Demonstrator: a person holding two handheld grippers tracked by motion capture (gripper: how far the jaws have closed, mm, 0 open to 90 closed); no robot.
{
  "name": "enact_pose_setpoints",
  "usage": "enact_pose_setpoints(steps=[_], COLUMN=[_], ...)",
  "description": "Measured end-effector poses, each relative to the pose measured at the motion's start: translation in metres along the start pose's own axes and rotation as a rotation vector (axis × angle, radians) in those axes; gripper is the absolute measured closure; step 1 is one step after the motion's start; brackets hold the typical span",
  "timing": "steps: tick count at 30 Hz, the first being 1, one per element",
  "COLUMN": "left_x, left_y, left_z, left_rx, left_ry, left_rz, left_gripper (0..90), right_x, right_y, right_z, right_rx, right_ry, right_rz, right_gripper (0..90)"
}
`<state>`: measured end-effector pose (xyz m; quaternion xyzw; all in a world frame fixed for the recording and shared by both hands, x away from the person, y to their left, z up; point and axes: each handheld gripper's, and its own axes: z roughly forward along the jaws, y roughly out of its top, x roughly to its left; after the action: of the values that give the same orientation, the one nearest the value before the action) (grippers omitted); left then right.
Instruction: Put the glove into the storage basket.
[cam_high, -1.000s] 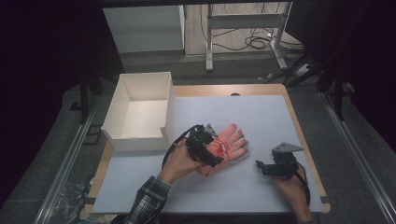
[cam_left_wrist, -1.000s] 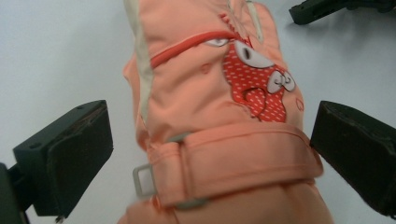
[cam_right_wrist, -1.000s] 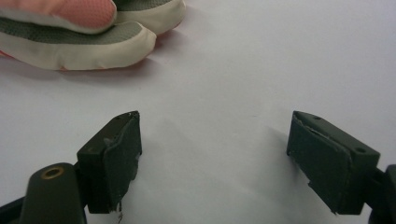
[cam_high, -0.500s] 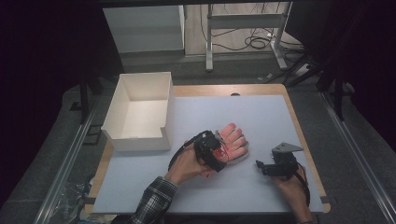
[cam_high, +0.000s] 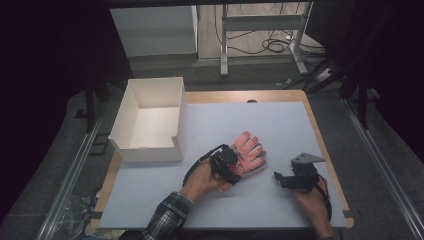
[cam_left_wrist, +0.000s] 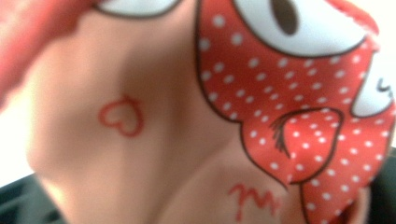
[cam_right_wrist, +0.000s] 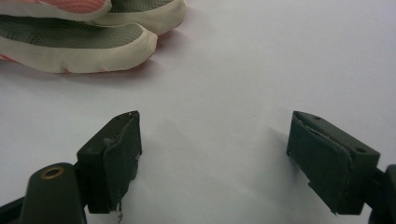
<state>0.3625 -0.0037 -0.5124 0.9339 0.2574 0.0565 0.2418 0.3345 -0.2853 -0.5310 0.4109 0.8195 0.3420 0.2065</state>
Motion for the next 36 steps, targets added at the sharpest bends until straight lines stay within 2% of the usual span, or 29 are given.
enact_pose_setpoints(steps=[2, 4, 5, 8, 13, 16, 21, 24, 26, 36], left_x=[0.001, 0.003, 0.003, 0.007, 0.009, 0.013, 0.015, 0.016, 0.018, 0.028], left_y=[0.000, 0.000, 0.000, -0.001, 0.001, 0.003, 0.009, 0.014, 0.020, 0.033], left_z=[-0.002, -0.004, -0.004, -0.006, -0.011, -0.017, -0.026, -0.035, -0.043, -0.068], left_rx=[-0.006, -0.009, -0.009, -0.016, -0.012, -0.030, -0.040, -0.048, -0.065, -0.085], left_ry=[-0.011, -0.025, -0.025, -0.062, -0.069, -0.075, -0.059, -0.035, -0.006, 0.037], left_rz=[-0.007, -0.006, -0.006, -0.013, -0.007, -0.038, -0.046, -0.053, -0.067, -0.112], left_gripper=[39.6, 43.1, 43.9, 46.4, 47.3, 47.2, 47.0, 46.8, 46.4, 45.8], right_x=[0.000, 0.000, 0.000, 0.000, 0.000, 0.000, 0.000, 0.000, 0.000, 0.000], right_y=[0.000, 0.000, 0.000, 0.000, 0.000, 0.000, 0.000, 0.000, 0.000, 0.000], right_z=[0.000, 0.000, 0.000, 0.000, 0.000, 0.000, 0.000, 0.000, 0.000, 0.000], right_rx=[0.000, 0.000, 0.000, -0.001, 0.000, 0.000, -0.001, -0.001, -0.001, -0.001], right_ry=[0.000, 0.001, 0.001, -0.001, 0.000, 0.000, -0.001, 0.000, 0.000, 0.000], right_rz=[-0.001, -0.001, -0.001, 0.001, 0.000, 0.000, 0.000, 0.003, 0.004, 0.003], right_gripper=[18.2, 18.2, 18.2, 18.2, 18.2, 18.1, 18.2, 18.2, 18.1, 18.2])
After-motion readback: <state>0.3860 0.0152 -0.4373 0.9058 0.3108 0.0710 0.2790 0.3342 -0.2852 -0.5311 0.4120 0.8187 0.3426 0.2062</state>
